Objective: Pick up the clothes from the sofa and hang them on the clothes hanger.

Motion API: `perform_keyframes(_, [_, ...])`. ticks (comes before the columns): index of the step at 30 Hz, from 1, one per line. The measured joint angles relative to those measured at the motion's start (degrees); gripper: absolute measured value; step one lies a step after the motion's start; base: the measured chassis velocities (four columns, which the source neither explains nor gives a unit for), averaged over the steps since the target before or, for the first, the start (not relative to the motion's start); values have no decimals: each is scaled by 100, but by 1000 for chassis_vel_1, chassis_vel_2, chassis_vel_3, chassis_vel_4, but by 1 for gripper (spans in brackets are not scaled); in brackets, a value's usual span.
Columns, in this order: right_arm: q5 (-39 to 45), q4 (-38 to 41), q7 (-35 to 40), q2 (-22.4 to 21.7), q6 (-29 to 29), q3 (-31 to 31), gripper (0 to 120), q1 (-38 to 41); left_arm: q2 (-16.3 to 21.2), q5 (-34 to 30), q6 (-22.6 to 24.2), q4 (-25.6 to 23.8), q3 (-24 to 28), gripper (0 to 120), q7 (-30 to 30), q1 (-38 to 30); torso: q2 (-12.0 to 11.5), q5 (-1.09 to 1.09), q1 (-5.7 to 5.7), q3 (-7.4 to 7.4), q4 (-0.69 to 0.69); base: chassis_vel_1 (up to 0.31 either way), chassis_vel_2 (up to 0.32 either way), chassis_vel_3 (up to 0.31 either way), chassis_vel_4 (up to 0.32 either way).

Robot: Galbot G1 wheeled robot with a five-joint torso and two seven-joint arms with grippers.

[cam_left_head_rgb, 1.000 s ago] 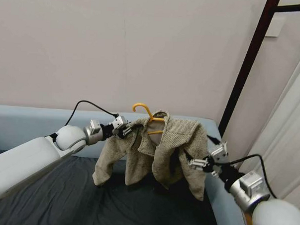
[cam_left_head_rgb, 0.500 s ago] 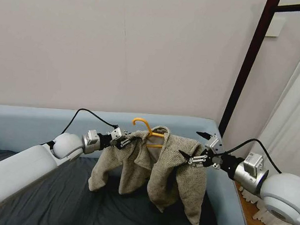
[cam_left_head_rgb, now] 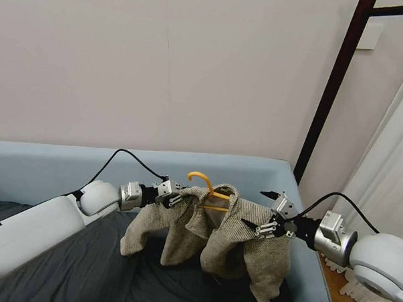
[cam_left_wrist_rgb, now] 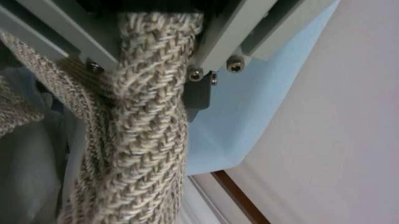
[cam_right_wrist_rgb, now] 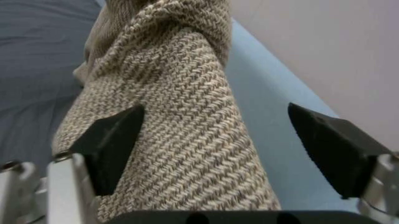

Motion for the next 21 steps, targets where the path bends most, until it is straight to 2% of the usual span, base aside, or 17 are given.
perform_keyframes(2, [101,19,0,-20,-140,-51,75,1,7,82,-24,-31,12,0,13,2,0,0,0,0,1,0,0,0,0])
perform_keyframes(4, [161,23,5,-23,-175,-59,72,-5,15,122,-45,-37,13,0,23,5,0,0,0,0,1,0,0,0,0])
perform_keyframes(6, [431,46,32,-24,-269,-62,61,-16,37,218,-91,-47,14,0,51,15,0,0,0,0,1,0,0,0,0])
perform_keyframes(8, [538,60,36,-25,-299,-62,57,-11,38,235,-98,-49,15,0,54,18,0,0,0,0,1,0,0,0,0])
perform_keyframes(10, [746,105,46,-23,-359,-131,46,63,12,321,-134,-48,14,0,70,19,0,-1,0,0,2,0,0,0,0])
perform_keyframes(11, [746,105,46,-23,-359,-131,46,63,12,321,-134,-48,14,0,70,19,0,-1,0,0,2,0,0,0,0])
perform_keyframes(16, [845,175,57,-24,-408,-284,25,129,-37,396,-169,-32,12,0,90,5,0,-1,0,0,0,0,0,0,0])
perform_keyframes(17, [845,175,57,-24,-408,-284,25,129,-37,396,-169,-32,12,0,90,5,0,-1,0,0,0,0,0,0,0])
perform_keyframes(20, [823,196,57,-4,-411,-315,11,112,-46,396,-170,-27,25,0,88,1,0,-1,0,0,1,0,0,0,0])
perform_keyframes(21, [813,200,56,2,-411,-318,10,96,-48,396,-169,-23,31,0,87,0,0,0,0,0,1,0,0,0,0])
